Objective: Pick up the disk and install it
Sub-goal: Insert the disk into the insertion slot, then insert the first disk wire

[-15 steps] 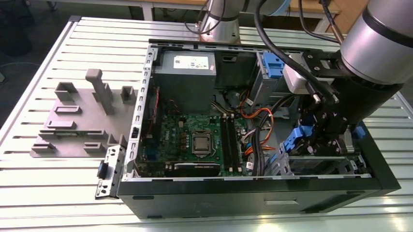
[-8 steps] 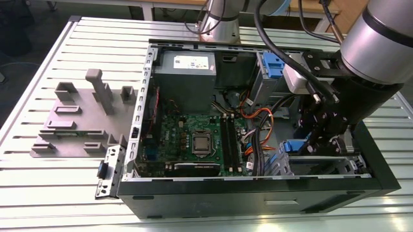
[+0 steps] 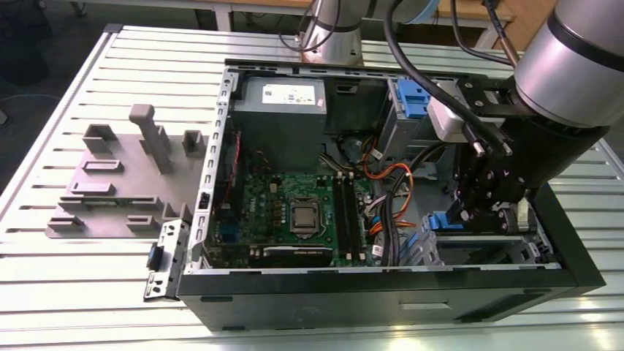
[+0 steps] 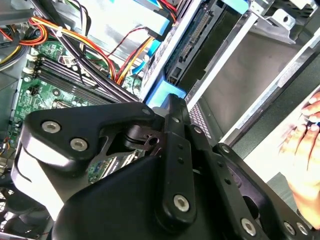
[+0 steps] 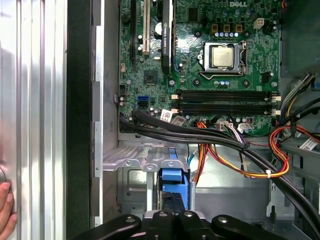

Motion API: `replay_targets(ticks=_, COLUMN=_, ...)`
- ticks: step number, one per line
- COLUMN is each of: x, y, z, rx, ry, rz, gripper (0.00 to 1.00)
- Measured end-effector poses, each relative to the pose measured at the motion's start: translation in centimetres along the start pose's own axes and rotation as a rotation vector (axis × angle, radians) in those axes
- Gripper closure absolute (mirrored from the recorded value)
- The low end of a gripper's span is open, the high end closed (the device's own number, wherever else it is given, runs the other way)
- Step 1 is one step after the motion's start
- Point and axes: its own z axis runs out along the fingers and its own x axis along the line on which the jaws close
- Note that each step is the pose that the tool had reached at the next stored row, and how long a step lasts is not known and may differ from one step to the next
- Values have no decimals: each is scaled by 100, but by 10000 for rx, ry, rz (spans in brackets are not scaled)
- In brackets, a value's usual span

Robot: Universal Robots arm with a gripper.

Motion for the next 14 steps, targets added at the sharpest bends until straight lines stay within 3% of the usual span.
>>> replay_targets(ticks=4, x=0, y=0, z=0, rx=0, ry=9, rz=0, gripper=89)
replay_targets(ticks=6, x=0, y=0, z=0, rx=1, ry=66, rz=0, gripper=89)
replay_targets(ticks=14, x=0, y=0, z=0, rx=1, ry=83, rz=-1, gripper=89)
